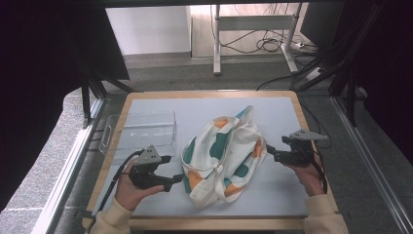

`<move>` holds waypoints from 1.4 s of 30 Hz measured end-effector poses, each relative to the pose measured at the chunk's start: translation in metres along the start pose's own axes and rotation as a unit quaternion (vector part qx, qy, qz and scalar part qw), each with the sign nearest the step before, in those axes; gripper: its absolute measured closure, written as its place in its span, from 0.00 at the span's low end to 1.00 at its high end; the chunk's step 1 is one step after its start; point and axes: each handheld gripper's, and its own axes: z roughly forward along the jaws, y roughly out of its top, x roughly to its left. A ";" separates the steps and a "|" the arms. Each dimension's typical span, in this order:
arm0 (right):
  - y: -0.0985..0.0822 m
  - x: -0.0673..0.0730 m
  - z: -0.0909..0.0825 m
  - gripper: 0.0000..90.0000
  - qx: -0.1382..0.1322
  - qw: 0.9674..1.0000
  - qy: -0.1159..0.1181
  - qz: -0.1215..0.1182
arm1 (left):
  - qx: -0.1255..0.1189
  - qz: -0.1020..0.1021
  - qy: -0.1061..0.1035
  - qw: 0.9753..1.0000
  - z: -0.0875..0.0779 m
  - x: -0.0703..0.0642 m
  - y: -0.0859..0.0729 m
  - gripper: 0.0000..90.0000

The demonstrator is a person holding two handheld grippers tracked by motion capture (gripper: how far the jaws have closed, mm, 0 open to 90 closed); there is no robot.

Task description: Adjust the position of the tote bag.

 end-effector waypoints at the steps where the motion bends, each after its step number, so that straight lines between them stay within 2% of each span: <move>1: 0.000 0.000 0.001 0.28 0.003 1.000 -0.002 -0.002 | 0.002 0.000 -0.010 1.000 0.003 -0.002 0.000 0.24; 7: 0.000 0.000 0.000 0.28 0.005 1.000 -0.007 0.000 | 0.015 0.012 -0.024 1.000 0.012 -0.012 0.001 0.24; 16: -0.001 -0.002 0.001 0.28 0.007 1.000 -0.013 0.004 | 0.030 0.014 -0.042 0.999 0.025 -0.019 -0.002 0.24; 22: -0.001 -0.001 0.002 0.28 0.009 1.000 -0.015 0.003 | 0.035 0.021 -0.064 0.997 0.032 -0.028 -0.001 0.23; 25: -0.002 -0.002 0.002 0.28 0.009 1.000 -0.016 0.004 | 0.037 0.021 -0.068 0.997 0.035 -0.030 -0.001 0.23; 36: -0.002 -0.002 0.003 0.28 0.013 1.000 -0.020 0.004 | 0.065 0.033 -0.081 0.994 0.062 -0.045 -0.006 0.24; 41: -0.002 -0.002 0.004 0.28 0.018 0.999 -0.025 0.005 | 0.071 0.029 -0.072 0.994 0.071 -0.047 -0.009 0.33; 42: -0.002 -0.002 0.004 0.28 0.019 0.999 -0.028 0.006 | 0.076 0.027 -0.072 0.994 0.073 -0.046 -0.010 0.46</move>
